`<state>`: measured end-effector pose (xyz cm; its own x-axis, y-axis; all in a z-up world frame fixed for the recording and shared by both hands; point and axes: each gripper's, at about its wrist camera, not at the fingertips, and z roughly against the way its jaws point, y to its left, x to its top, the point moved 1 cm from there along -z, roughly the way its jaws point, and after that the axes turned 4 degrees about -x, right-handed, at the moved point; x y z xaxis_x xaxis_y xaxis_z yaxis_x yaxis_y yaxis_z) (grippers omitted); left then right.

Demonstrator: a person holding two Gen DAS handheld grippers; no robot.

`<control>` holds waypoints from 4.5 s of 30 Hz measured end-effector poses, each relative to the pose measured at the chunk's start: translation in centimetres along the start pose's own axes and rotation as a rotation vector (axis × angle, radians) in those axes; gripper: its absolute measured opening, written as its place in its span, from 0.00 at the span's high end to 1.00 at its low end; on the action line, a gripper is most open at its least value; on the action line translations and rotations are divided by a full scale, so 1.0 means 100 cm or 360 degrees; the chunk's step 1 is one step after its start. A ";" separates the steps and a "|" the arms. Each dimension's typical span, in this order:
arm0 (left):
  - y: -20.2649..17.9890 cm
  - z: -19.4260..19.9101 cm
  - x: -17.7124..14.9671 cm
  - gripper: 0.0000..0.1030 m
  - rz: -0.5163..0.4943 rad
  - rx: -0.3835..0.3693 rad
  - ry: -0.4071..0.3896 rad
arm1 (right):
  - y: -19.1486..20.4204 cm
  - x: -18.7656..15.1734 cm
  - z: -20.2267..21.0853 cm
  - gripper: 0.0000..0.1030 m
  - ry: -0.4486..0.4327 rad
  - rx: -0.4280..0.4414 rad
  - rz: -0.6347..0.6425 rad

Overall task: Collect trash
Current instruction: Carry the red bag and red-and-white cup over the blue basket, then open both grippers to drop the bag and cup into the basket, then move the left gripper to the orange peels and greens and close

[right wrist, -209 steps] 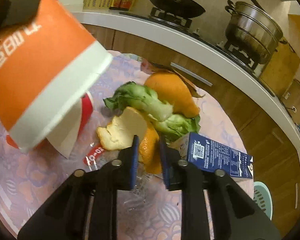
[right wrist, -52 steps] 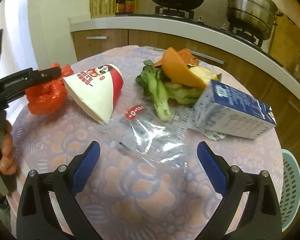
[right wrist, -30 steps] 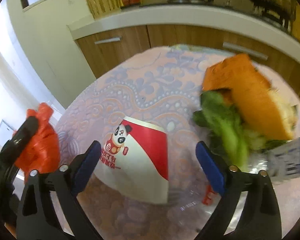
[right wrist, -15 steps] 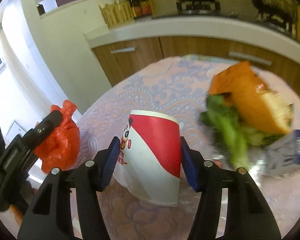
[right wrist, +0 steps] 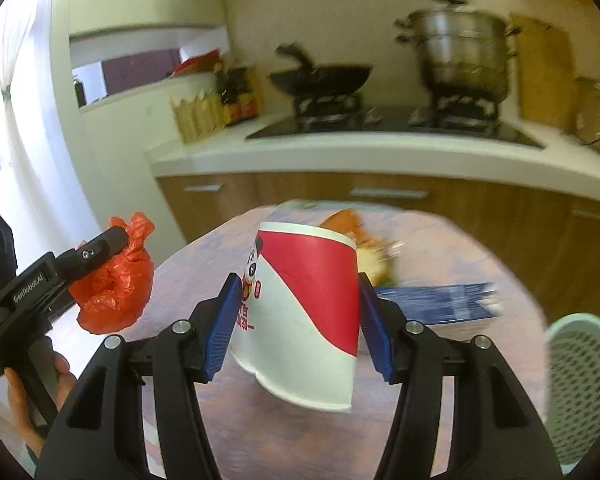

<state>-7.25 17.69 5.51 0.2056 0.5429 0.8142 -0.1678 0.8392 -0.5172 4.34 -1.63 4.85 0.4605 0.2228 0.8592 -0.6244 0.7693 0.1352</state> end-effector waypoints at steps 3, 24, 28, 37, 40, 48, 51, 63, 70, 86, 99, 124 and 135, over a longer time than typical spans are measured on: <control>-0.033 -0.011 -0.001 0.52 -0.0088 -0.0075 0.0036 | -0.028 0.001 0.024 0.48 -0.0067 -0.0080 -0.0033; -0.260 -0.152 -0.102 0.52 -0.0641 -0.0588 0.0620 | -0.253 -0.068 0.103 0.48 -0.0099 -0.0768 -0.0627; -0.275 -0.184 -0.142 0.52 -0.0701 -0.0584 0.0746 | -0.294 -0.099 0.097 0.48 -0.0007 -0.0835 -0.0809; -0.287 -0.239 -0.209 0.49 -0.0703 -0.0636 0.1105 | -0.345 -0.143 0.071 0.48 0.0179 -0.0895 -0.1029; -0.286 -0.243 -0.221 0.33 -0.0747 -0.0629 0.1126 | -0.349 -0.149 0.065 0.46 0.0220 -0.0918 -0.1058; -0.276 -0.242 -0.224 0.28 -0.0744 -0.0608 0.1148 | -0.354 -0.158 0.061 0.40 0.0259 -0.0901 -0.1081; -0.274 -0.234 -0.215 0.28 -0.0750 -0.0600 0.1103 | -0.347 -0.151 0.069 0.40 0.0224 -0.0892 -0.1056; -0.236 -0.146 -0.122 0.21 -0.0798 -0.0529 0.0656 | -0.254 -0.079 0.086 0.40 -0.0038 -0.0722 -0.0752; -0.167 -0.110 -0.057 0.21 -0.0659 -0.0316 0.0430 | -0.164 -0.066 0.042 0.40 -0.0017 -0.0474 -0.0594; -0.058 -0.152 -0.053 0.28 -0.0667 0.0067 0.0781 | -0.115 -0.075 -0.024 0.40 0.0154 -0.0389 -0.0492; -0.070 -0.200 -0.063 0.28 -0.0875 0.0183 0.0843 | -0.114 -0.075 -0.025 0.40 0.0157 -0.0344 -0.0491; -0.043 -0.187 -0.030 0.26 -0.0405 -0.0061 0.0797 | -0.116 -0.077 -0.028 0.40 0.0181 -0.0283 -0.0512; -0.043 -0.223 -0.035 0.33 -0.0187 0.0046 0.0849 | -0.113 -0.076 -0.030 0.40 0.0188 -0.0276 -0.0488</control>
<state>14.28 12.88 -1.03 0.6837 0.3919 0.6156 -0.1391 0.8981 -0.4172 9.83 -10.17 -4.67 0.6856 0.0258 0.7275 -0.3344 0.8989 0.2833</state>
